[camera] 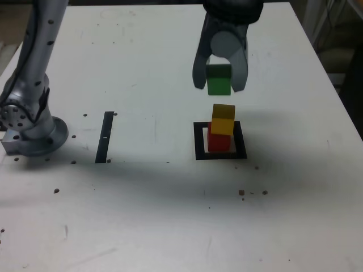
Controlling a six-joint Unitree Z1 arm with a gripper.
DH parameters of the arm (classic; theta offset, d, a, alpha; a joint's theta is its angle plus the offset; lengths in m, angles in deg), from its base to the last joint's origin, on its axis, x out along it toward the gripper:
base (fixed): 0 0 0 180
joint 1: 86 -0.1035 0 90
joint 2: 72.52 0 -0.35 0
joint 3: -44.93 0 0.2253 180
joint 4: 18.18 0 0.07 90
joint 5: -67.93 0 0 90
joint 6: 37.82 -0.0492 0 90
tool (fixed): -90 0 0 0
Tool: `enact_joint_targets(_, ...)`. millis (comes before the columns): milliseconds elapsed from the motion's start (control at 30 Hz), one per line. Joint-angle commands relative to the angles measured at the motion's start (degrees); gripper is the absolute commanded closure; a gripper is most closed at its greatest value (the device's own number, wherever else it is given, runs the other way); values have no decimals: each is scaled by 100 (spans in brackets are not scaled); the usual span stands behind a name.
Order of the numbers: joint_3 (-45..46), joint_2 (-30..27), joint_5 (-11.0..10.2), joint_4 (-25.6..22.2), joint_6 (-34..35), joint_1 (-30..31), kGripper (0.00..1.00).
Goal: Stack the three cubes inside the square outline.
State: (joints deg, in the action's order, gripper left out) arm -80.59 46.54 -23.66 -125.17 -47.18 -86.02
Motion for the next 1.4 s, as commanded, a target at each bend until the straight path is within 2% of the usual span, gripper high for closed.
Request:
enact_joint_targets(0,42,-24,33,-69,70,90,71)
enact_joint_targets(300,106,41,92,-29,311,411,71)
enact_joint_targets(833,26,273,142,113,336,432,70)
enact_joint_targets(900,26,287,141,139,330,429,60)
enact_joint_targets(1033,55,303,149,211,309,424,20)
enact_joint_targets(1100,75,307,155,236,303,421,5)
enact_joint_targets(1167,92,306,159,245,303,418,1)
enact_joint_targets(1367,177,268,157,279,303,388,1)
